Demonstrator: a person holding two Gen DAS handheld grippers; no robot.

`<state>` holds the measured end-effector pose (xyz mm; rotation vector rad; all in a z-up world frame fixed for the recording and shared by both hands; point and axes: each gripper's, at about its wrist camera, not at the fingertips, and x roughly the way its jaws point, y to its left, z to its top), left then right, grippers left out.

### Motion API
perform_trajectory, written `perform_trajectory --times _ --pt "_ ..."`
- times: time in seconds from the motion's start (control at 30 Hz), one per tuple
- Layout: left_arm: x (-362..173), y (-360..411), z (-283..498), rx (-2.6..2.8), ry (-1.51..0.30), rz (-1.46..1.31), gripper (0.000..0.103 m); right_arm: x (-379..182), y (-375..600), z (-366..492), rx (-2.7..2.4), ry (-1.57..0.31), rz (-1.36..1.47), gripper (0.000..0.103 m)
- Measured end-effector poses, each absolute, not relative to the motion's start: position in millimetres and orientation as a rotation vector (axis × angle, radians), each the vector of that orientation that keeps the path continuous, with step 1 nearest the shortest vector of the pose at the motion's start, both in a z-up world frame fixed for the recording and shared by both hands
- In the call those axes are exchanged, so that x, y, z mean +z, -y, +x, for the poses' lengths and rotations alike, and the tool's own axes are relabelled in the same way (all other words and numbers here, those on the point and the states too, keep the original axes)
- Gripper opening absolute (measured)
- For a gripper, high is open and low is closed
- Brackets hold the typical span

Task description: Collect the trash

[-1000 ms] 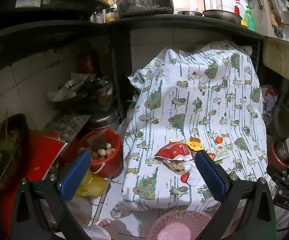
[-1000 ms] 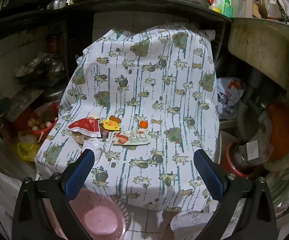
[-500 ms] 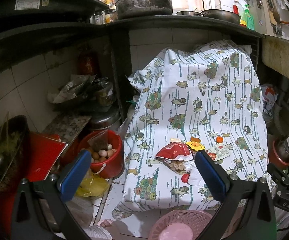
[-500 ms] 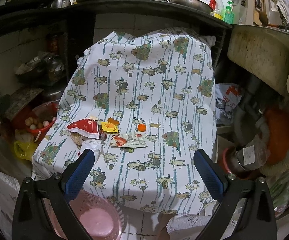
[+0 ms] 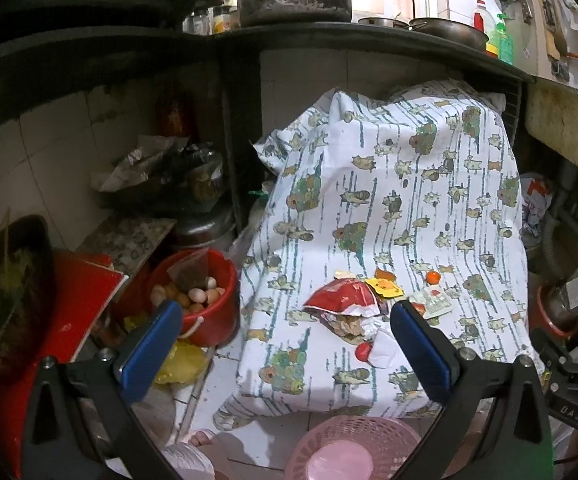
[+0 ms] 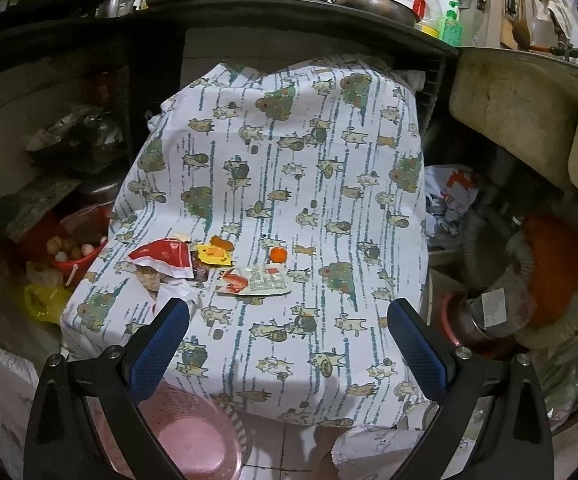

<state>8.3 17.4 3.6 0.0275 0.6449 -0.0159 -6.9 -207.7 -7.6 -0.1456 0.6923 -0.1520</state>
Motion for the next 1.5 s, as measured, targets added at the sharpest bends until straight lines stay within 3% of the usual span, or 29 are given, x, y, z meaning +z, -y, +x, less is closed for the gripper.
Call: perform_trajectory --times 0.77,0.83,0.97,1.0,1.13,1.2,1.37,1.5 --pt "-2.5 -23.2 13.5 -0.078 -0.656 -0.026 0.103 -5.8 215.5 -6.1 -0.157 -0.669 -0.079 0.099" --pt "2.3 -24.1 17.7 -0.083 -0.663 -0.045 0.103 -0.6 222.7 -0.9 -0.133 -0.733 -0.016 0.077" --pt "36.9 -33.3 33.7 -0.133 -0.603 -0.167 0.102 13.7 243.3 13.9 -0.147 -0.788 0.08 0.065" --pt "45.9 -33.1 37.6 -0.097 -0.573 -0.159 0.102 15.7 244.2 18.6 -0.166 -0.791 0.064 0.054" --pt "59.3 -25.5 73.3 -0.06 -0.566 -0.119 0.101 22.8 250.8 49.7 -0.207 -0.823 0.022 0.049" --pt "48.7 -18.8 97.2 -0.084 -0.643 -0.086 0.083 21.4 254.4 72.1 -0.174 -0.87 0.04 0.044" --pt "-20.2 -17.3 156.9 -0.139 -0.946 -0.076 0.067 7.7 258.4 116.3 -0.081 -0.909 0.142 0.036" --pt "-71.4 -27.1 197.7 -0.114 -1.174 -0.172 0.065 -20.3 263.4 143.1 -0.07 -0.926 0.192 0.036"
